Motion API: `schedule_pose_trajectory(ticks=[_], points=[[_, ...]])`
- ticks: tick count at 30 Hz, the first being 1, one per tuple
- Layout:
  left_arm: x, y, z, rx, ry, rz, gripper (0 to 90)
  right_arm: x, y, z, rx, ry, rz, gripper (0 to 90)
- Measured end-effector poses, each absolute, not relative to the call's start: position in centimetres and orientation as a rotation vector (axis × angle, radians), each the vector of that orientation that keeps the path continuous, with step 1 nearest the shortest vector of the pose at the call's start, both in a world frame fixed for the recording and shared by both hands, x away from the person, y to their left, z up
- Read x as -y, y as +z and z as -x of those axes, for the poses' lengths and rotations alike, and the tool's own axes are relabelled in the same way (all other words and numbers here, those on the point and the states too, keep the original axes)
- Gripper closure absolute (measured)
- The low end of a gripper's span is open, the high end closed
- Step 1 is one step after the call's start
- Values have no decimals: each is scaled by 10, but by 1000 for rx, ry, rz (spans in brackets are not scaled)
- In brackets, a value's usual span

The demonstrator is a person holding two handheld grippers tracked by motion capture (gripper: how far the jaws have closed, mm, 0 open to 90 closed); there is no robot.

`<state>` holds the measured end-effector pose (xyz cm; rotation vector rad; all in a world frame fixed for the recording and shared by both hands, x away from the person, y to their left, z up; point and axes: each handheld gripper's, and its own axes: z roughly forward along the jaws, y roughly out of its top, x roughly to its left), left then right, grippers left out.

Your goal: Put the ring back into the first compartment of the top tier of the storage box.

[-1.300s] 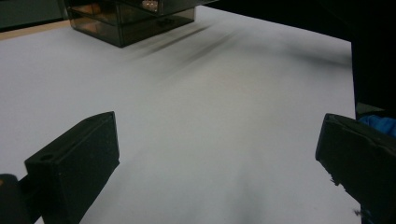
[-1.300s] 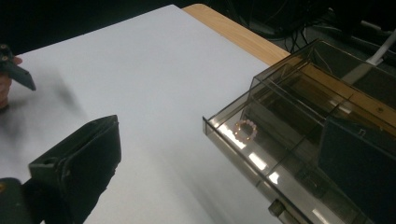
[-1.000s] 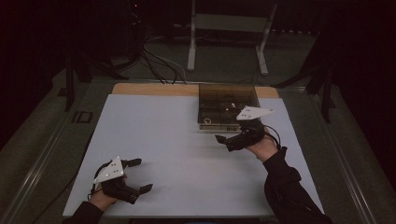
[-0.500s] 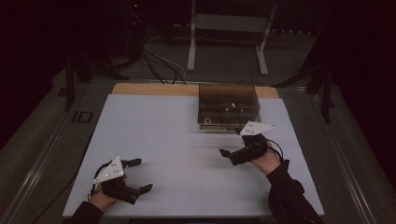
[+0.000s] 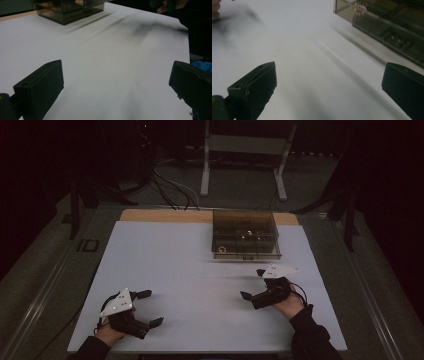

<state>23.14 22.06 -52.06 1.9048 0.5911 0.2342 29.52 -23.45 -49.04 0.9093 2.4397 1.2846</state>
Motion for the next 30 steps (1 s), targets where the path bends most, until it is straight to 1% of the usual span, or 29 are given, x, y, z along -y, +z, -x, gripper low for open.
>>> schedule_pose_trajectory(ticks=[12, 30], points=[[-220, -521, -231, -593, 232, -1908, 11, 260, -511, -277, -2414, 1232, -956, 0], [-221, -522, -232, -599, 230, -1915, 11, 300, -525, -257, -2322, 1168, -1091, 0]])
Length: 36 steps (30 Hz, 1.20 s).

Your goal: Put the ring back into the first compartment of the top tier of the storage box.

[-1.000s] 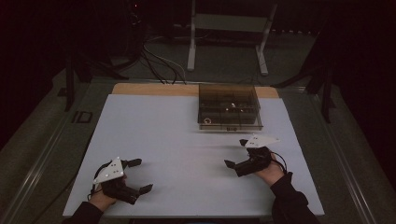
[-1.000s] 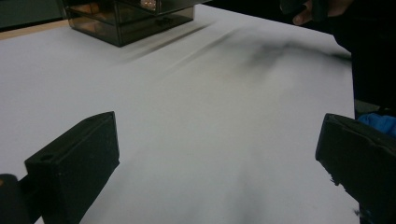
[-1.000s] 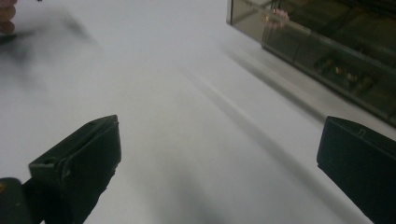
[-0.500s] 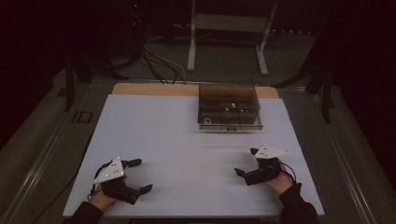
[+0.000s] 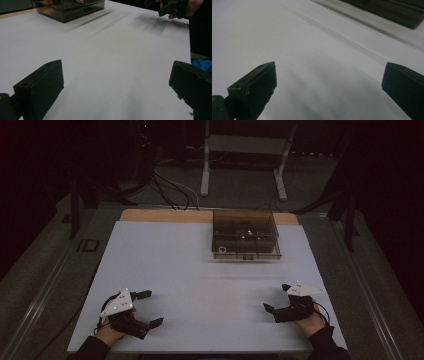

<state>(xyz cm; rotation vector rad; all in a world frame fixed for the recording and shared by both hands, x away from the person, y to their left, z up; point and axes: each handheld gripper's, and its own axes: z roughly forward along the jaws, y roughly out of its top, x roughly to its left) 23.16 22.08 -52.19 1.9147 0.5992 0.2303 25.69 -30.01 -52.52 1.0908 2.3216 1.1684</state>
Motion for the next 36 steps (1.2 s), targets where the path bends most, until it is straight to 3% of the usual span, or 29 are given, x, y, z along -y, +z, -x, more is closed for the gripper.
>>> schedule_pose_trajectory(ticks=[8, 36], points=[[-221, -522, -231, -604, 227, -1913, 12, 304, -535, -244, -2286, 1108, -1133, 0], [-221, -523, -231, -610, 232, -1927, 12, 292, -540, -252, -2336, 1100, -1189, 0]])
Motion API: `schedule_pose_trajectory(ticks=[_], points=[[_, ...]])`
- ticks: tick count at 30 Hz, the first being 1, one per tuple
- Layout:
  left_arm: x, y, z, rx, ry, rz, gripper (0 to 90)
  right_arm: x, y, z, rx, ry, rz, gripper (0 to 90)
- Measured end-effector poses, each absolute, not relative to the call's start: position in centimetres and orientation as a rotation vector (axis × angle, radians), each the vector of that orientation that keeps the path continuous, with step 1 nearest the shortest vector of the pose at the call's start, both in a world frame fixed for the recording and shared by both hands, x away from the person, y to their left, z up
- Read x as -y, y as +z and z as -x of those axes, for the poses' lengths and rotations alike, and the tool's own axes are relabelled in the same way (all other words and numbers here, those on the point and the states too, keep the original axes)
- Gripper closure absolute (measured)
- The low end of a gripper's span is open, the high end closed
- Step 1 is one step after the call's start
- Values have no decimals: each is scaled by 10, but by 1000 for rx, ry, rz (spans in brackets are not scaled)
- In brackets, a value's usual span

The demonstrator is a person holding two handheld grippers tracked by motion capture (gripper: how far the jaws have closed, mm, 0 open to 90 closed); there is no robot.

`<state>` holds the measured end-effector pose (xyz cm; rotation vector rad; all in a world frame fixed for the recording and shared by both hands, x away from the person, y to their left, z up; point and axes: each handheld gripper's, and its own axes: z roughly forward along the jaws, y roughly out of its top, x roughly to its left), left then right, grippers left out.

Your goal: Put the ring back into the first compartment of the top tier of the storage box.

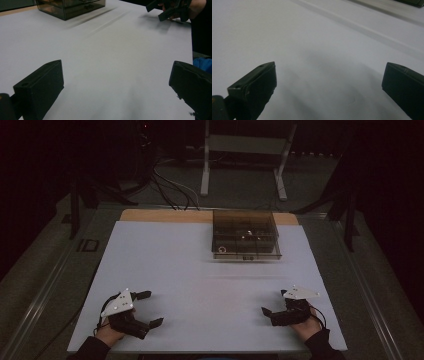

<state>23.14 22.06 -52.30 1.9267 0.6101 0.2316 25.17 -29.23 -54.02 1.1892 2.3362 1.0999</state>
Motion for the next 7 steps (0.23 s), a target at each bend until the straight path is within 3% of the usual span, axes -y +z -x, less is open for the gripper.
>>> schedule_pose_trajectory(ticks=[7], points=[[-221, -523, -231, -610, 231, -1926, 11, 293, -541, -252, -2343, 1081, -1193, 0]])
